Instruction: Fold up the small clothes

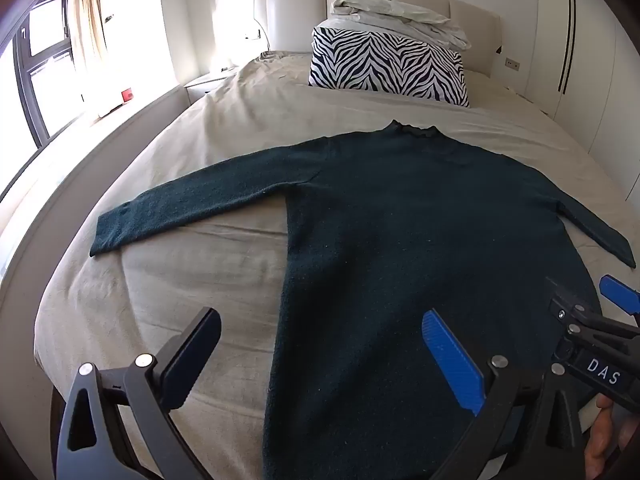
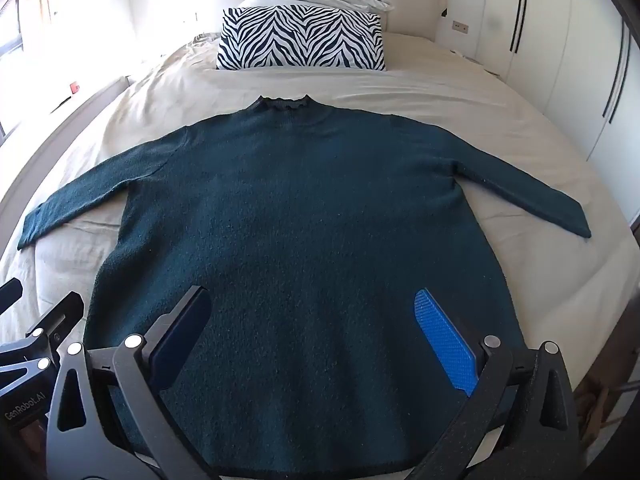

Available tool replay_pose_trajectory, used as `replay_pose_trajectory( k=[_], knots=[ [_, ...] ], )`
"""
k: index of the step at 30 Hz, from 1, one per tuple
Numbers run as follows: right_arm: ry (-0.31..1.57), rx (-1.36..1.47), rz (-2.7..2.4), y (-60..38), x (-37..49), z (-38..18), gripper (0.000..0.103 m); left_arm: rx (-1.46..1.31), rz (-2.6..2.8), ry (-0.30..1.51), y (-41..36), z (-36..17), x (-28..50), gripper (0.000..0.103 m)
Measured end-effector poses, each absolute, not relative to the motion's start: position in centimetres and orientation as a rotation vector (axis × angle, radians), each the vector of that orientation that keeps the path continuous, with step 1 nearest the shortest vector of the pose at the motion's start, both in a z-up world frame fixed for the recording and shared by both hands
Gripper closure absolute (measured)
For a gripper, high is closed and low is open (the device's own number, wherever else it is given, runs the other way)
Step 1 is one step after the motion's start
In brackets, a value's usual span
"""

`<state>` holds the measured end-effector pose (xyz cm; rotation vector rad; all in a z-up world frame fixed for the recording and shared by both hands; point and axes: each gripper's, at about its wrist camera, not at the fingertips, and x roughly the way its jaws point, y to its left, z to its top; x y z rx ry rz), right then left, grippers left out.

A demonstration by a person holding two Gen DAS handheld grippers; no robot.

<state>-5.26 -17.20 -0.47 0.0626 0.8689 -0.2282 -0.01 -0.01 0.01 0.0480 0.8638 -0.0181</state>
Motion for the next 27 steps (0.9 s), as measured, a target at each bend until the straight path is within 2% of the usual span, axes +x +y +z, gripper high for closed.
replay_pose_trajectory(
  k=[27],
  knots=[
    [0.875, 0.062, -0.230, -16.89, -5.23, -0.68, 0.000, 0.038, -0.017, 0.863, 0.12, -0.04, -0.11, 0.000]
  ],
)
